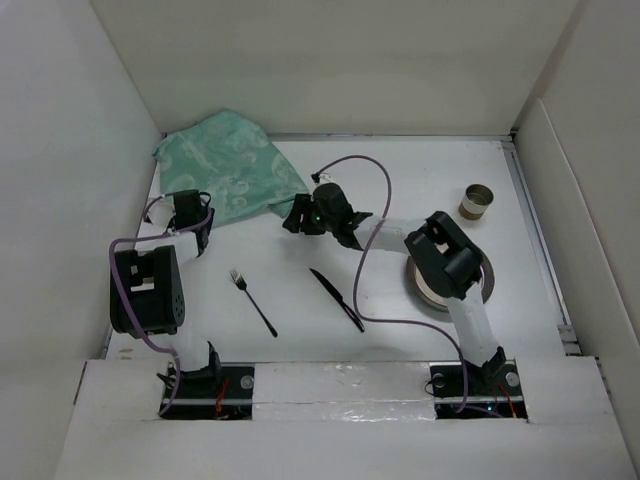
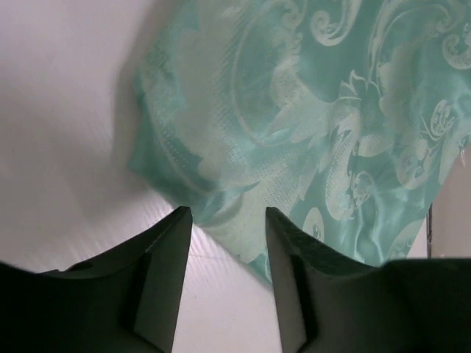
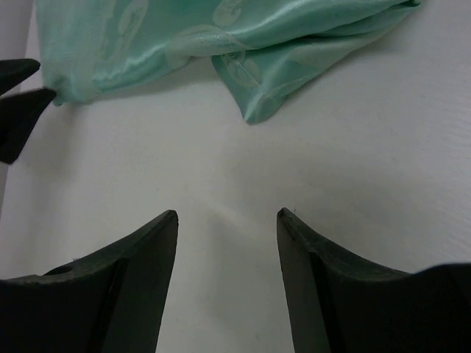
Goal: Set the dinner table for one person
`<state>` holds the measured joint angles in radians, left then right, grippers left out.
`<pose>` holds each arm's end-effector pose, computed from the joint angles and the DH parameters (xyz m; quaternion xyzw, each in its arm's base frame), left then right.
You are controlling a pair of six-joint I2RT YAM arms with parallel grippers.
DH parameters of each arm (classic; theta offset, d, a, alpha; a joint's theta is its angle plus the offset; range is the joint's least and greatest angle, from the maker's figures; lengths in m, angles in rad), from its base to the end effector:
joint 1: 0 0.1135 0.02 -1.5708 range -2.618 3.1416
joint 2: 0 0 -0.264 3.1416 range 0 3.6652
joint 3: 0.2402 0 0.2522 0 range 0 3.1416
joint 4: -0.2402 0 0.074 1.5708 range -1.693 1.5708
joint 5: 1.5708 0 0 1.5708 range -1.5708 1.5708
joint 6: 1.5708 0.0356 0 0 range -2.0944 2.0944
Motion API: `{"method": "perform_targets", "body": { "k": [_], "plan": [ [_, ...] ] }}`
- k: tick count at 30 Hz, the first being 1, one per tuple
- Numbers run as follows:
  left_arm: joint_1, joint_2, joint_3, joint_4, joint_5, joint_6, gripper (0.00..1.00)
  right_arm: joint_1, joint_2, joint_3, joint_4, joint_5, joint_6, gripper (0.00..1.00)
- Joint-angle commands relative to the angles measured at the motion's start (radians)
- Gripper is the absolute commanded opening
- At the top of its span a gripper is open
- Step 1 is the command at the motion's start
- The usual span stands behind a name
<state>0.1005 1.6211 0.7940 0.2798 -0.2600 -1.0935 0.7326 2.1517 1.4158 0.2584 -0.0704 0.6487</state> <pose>0.3332 0.0428 0.1811 -0.5385 0.6793 -0.1319 0.4808 0.3581 0.3256 0.1639 -0.0541 0.8522 0.3541 0.3813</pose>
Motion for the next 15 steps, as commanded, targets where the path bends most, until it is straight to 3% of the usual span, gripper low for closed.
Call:
{"method": "perform_targets", "body": {
  "k": [1, 2, 10, 14, 15],
  "plan": [
    [0.008, -0.03, -0.042, -0.018, 0.022, 0.006, 0.45, 0.019, 0.052, 0.106, -0.021, 0.096, 0.066, 0.61],
    [0.008, -0.029, -0.055, -0.005, 0.028, 0.006, 0.5, 0.019, 0.066, 0.123, -0.034, 0.116, 0.075, 0.6],
    [0.059, 0.039, -0.036, 0.001, 0.105, -0.013, 0.57, 0.028, 0.181, 0.314, -0.182, 0.251, 0.127, 0.55],
    [0.068, 0.085, -0.021, 0.012, 0.14, -0.028, 0.54, 0.028, 0.24, 0.431, -0.298, 0.282, 0.152, 0.5],
    [0.068, 0.092, -0.019, 0.012, 0.146, -0.037, 0.49, 0.028, 0.247, 0.448, -0.307, 0.285, 0.154, 0.5]
  ]
}}
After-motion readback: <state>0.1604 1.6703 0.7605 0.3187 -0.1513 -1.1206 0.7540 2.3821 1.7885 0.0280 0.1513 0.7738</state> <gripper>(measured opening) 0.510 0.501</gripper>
